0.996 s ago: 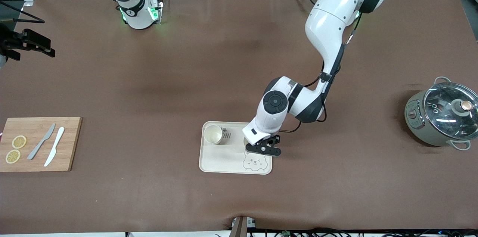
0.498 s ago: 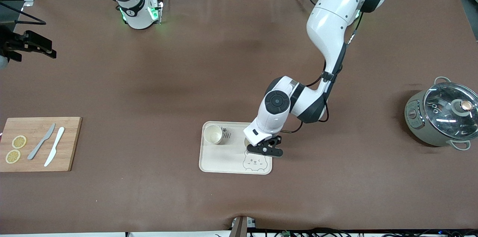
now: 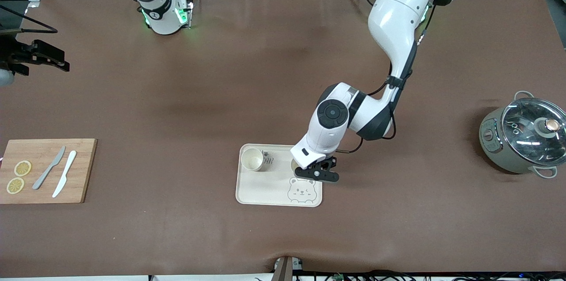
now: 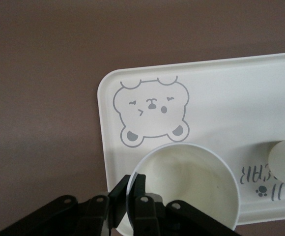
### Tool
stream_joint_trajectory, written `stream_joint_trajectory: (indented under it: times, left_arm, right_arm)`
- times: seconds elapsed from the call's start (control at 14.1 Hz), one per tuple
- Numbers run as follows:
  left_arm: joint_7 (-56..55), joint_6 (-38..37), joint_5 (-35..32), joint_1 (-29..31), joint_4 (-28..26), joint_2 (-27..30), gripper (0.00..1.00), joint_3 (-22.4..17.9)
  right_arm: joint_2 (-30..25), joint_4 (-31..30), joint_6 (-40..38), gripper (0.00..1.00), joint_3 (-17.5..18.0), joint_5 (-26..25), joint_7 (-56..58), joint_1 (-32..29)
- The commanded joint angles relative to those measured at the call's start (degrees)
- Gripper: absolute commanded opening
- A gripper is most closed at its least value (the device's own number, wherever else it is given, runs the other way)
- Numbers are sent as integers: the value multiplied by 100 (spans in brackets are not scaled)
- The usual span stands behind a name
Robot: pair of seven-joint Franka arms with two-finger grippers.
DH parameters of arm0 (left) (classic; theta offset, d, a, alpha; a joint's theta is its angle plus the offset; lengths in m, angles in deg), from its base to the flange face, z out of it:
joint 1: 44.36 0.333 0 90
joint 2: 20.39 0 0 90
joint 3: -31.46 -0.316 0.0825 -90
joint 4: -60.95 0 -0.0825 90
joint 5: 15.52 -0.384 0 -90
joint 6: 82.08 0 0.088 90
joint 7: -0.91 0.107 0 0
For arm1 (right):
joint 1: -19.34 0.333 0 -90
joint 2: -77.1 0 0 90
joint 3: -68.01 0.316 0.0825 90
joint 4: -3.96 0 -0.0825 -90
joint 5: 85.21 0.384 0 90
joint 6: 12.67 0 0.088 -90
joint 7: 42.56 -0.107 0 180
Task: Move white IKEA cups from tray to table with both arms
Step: 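Lift the cup off the tray toward the pot while the right gripper reaches out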
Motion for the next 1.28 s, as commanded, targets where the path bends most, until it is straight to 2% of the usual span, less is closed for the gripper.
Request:
stream_joint_trajectory:
  times: [0.0,0.14,0.28,0.57,0.93,1.21]
  left_arm:
    - [121,-30,47,112,-1168,1058,0,-48]
    - [340,-30,38,165,-1766,1577,0,-48]
    - [464,-22,3,279,-2102,1894,0,-48]
    - [736,92,-24,420,-2778,2448,0,-57]
    - [1132,881,-24,728,-4060,3230,0,-48]
    - [1421,1498,-24,947,-5054,3802,0,-48]
  right_arm:
    - [371,89,22,100,34,-59,12,-21]
    - [574,106,58,100,34,-60,21,-56]
    - [836,115,75,100,25,-69,38,-91]
    - [943,115,198,100,25,28,47,-57]
    - [1163,-104,399,100,34,554,-23,102]
    - [1515,-157,541,100,34,555,-32,357]
